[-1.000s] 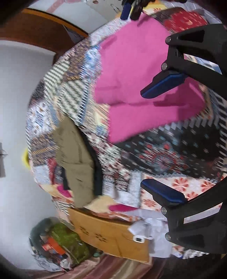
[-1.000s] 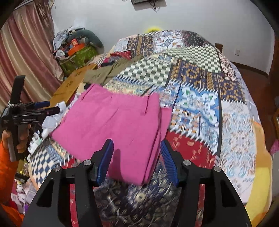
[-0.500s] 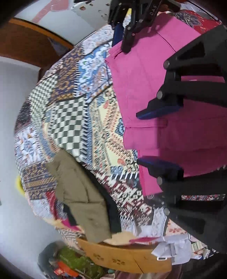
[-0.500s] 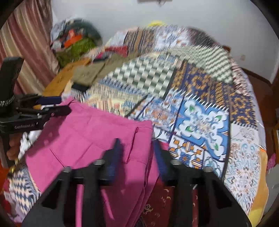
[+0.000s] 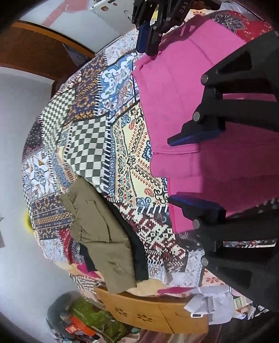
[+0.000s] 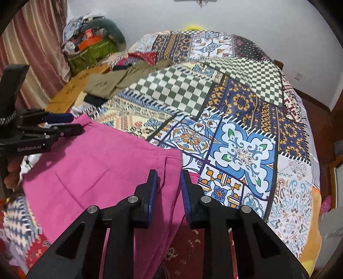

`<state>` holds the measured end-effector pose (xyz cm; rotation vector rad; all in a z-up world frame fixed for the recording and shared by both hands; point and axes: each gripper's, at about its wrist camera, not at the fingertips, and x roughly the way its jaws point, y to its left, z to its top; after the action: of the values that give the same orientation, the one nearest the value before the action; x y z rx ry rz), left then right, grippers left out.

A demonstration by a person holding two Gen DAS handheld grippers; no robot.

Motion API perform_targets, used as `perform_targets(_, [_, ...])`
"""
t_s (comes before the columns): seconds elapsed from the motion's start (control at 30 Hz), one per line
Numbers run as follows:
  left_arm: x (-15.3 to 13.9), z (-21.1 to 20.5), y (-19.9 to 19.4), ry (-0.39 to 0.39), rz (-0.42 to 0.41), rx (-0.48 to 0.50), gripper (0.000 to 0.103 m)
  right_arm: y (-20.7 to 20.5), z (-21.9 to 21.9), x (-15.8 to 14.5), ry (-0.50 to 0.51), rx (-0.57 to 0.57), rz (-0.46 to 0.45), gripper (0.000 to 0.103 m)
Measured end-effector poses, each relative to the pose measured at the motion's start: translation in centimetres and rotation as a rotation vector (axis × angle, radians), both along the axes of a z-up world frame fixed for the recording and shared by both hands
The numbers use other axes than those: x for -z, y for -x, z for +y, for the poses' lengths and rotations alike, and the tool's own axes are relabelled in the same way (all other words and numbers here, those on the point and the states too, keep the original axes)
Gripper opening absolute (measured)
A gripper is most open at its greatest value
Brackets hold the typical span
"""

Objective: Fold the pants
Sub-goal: 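Move the open right gripper down to the pink trousers' waistband, then close the right gripper on the waistband of the folded trousers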

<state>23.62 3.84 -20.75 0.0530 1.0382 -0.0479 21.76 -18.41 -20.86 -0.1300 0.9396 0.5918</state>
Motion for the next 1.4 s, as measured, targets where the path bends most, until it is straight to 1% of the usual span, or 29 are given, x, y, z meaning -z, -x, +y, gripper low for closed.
perform_targets(0.1, [-1.7, 0.5, 1.3, -0.002, -0.042, -0.009, 0.052, 0.7, -0.4, -1.4, -0.037, -0.004, -0.017, 0.020])
perform_targets(0.13, [-2.3, 0.8, 1.7, -0.005, -0.059, -0.012, 0.056, 1.1, -0.5, -1.9, -0.042, -0.001, -0.026, 0.023])
perform_targets(0.17, [-2.8, 1.0, 2.0, -0.009, -0.074, -0.016, 0.063, 1.2, -0.5, -2.2, -0.045, 0.002, -0.031, 0.024])
perform_targets(0.2, [-3.2, 1.3, 2.5, -0.012, -0.090, -0.021, 0.067, 1.6, -0.6, -2.6, -0.053, 0.007, -0.038, 0.031])
perform_targets(0.23, [-3.7, 1.7, 2.9, -0.008, -0.105, -0.026, 0.073, 1.7, -0.6, -2.8, -0.060, 0.012, -0.041, 0.038])
perform_targets(0.27, [-3.9, 2.1, 3.1, 0.000, -0.107, -0.031, 0.080, 2.0, -0.7, -3.1, -0.069, 0.016, -0.047, 0.041])
perform_targets(0.33, [-3.8, 2.8, 3.4, 0.026, -0.091, -0.042, 0.086, 2.7, -0.9, -3.4, -0.082, 0.027, -0.060, 0.049])
perform_targets(0.4, [-3.2, 3.3, 3.5, 0.048, -0.062, -0.051, 0.087, 3.1, -1.1, -3.2, -0.089, 0.038, -0.055, 0.055])
perform_targets(0.5, [-1.3, 3.6, 3.6, 0.074, 0.001, -0.061, 0.087, 3.4, -1.2, -2.1, -0.100, 0.051, -0.011, 0.059])
perform_targets(0.6, [1.3, 3.5, 3.4, 0.118, 0.079, -0.056, 0.087, 3.3, -0.8, -0.2, -0.072, 0.042, 0.048, 0.060])
perform_targets(0.67, [2.5, 3.8, 3.3, 0.164, 0.106, -0.068, 0.089, 3.2, -0.7, 1.0, -0.059, 0.039, 0.079, 0.060])
perform_targets(0.73, [3.2, 4.5, 3.0, 0.244, 0.130, -0.079, 0.090, 3.0, -0.9, 1.8, -0.079, 0.041, 0.096, 0.061])
perform_targets(0.8, [3.7, 4.9, 2.7, 0.290, 0.146, -0.077, 0.090, 2.5, -1.3, 2.3, -0.115, 0.048, 0.127, 0.061])
perform_targets(0.83, [3.9, 5.0, 2.6, 0.311, 0.154, -0.075, 0.090, 2.1, -1.5, 2.6, -0.136, 0.051, 0.149, 0.061])
perform_targets(0.9, [4.0, 5.1, 2.5, 0.345, 0.150, -0.064, 0.084, 1.8, -1.8, 2.9, -0.163, 0.057, 0.171, 0.061])
perform_targets(0.97, [3.6, 4.7, 2.6, 0.346, 0.131, -0.047, 0.070, 1.6, -1.7, 3.0, -0.172, 0.057, 0.178, 0.059])
perform_targets(1.03, [3.2, 4.1, 2.7, 0.313, 0.111, -0.039, 0.064, 1.5, -1.4, 3.0, -0.178, 0.049, 0.177, 0.046])
perform_targets(1.07, [3.2, 3.9, 2.8, 0.321, 0.106, -0.031, 0.052, 1.4, -1.3, 3.0, -0.184, 0.044, 0.180, 0.044])
perform_targets(1.1, [3.1, 3.8, 2.7, 0.335, 0.105, -0.024, 0.050, 1.3, -1.2, 3.0, -0.188, 0.044, 0.183, 0.040])
perform_targets(1.13, [2.9, 3.6, 2.6, 0.329, 0.107, -0.028, 0.047, 1.1, -1.1, 3.0, -0.190, 0.043, 0.185, 0.035])
perform_targets(1.17, [2.8, 3.6, 2.6, 0.334, 0.108, -0.028, 0.040, 1.0, -1.1, 3.0, -0.192, 0.048, 0.187, 0.032])
perform_targets(1.23, [2.5, 3.4, 2.6, 0.337, 0.108, -0.029, 0.032, 0.8, -1.2, 3.0, -0.195, 0.053, 0.184, 0.022])
perform_targets(1.27, [2.3, 3.1, 2.7, 0.323, 0.102, -0.027, 0.027, 0.8, -1.2, 2.8, -0.190, 0.059, 0.175, 0.020])
perform_targets(1.3, [2.1, 2.9, 2.7, 0.306, 0.093, -0.030, 0.024, 0.8, -1.1, 2.7, -0.185, 0.061, 0.165, 0.018])
perform_targets(1.37, [1.5, 2.6, 2.8, 0.282, 0.078, -0.032, 0.019, 1.0, -0.9, 2.1, -0.164, 0.057, 0.133, 0.014])
perform_targets(1.4, [1.2, 2.5, 2.9, 0.269, 0.067, -0.033, 0.018, 1.1, -0.8, 1.8, -0.158, 0.057, 0.117, 0.012])
